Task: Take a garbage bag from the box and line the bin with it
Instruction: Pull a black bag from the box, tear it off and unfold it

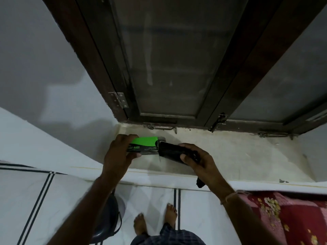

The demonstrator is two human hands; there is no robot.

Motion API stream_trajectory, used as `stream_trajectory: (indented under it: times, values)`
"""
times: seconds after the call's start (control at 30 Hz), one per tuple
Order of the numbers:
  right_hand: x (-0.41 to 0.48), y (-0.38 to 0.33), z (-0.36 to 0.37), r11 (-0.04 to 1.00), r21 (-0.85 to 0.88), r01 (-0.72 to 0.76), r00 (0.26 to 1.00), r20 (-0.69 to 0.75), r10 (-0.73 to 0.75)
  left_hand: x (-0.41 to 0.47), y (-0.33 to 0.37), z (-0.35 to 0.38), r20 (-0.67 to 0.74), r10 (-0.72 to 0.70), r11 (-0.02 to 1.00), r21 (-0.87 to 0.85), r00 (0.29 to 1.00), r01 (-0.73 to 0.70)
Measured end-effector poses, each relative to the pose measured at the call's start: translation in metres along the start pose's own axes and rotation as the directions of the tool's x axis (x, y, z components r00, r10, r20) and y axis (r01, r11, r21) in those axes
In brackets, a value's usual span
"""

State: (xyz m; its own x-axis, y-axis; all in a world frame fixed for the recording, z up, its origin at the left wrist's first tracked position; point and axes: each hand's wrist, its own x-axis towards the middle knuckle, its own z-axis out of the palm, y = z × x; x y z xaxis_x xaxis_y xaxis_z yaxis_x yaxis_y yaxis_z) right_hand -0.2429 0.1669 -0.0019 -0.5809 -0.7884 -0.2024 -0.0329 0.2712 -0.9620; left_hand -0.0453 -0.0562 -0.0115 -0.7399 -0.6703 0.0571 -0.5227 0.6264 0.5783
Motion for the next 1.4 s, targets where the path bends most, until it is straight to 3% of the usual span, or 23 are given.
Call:
stream_trajectory:
  times: [0.2, 0.37, 0.53, 0.63, 0.73, 0.83, 1.07, 1.17, 1.27, 1.4]
  values:
    - [0.011, -0.014, -0.015, 0.977, -0.146, 0.154, 0.985, 0.102, -0.14, -0.004, 0.007, -0.007, -0.004, 0.029, 0.999, -0.035, 1.0, -0.029]
    - [0.016, -0.016, -0.021, 0.99, 0.019, -0.137, 0.983, 0.123, 0.134, -0.001, 0.003, -0.013, 0.053, 0.092, 0.994, -0.057, 0.994, -0.089]
    - [0.015, -0.008, -0.024, 0.957, 0.186, -0.224, 0.966, 0.175, 0.192, -0.001, 0.007, -0.014, 0.076, 0.113, 0.987, -0.119, 0.991, -0.104]
    - [0.01, -0.008, -0.026, 0.988, 0.093, -0.119, 0.979, 0.18, 0.101, -0.003, 0.008, -0.011, 0.083, 0.091, 0.99, -0.112, 0.992, -0.082]
    - [0.007, -0.009, -0.024, 0.999, 0.009, 0.032, 0.976, 0.216, -0.033, -0.009, 0.012, -0.007, 0.163, 0.061, 0.973, -0.228, 0.985, -0.023]
    - [0.005, -0.013, -0.019, 0.999, 0.034, 0.006, 0.974, 0.226, -0.014, -0.014, 0.017, -0.002, 0.173, 0.044, 0.946, -0.324, 0.984, 0.015]
    - [0.007, -0.006, 0.004, 0.986, 0.157, -0.056, 0.979, 0.203, 0.023, -0.025, 0.018, 0.01, 0.088, 0.021, 0.929, -0.371, 0.996, 0.014]
    - [0.003, -0.002, 0.015, 0.968, 0.218, -0.124, 0.991, -0.018, 0.131, -0.03, 0.012, 0.01, 0.028, -0.05, 0.931, -0.362, 0.998, 0.057]
    - [-0.002, 0.003, 0.032, 0.97, 0.238, -0.055, 0.972, -0.211, 0.107, -0.037, 0.018, 0.017, -0.018, -0.098, 0.921, -0.379, 0.995, 0.084]
    - [-0.008, -0.009, 0.038, 0.972, 0.224, -0.072, 0.997, -0.017, 0.077, -0.046, 0.025, 0.026, -0.04, -0.184, 0.878, -0.457, 0.982, 0.145]
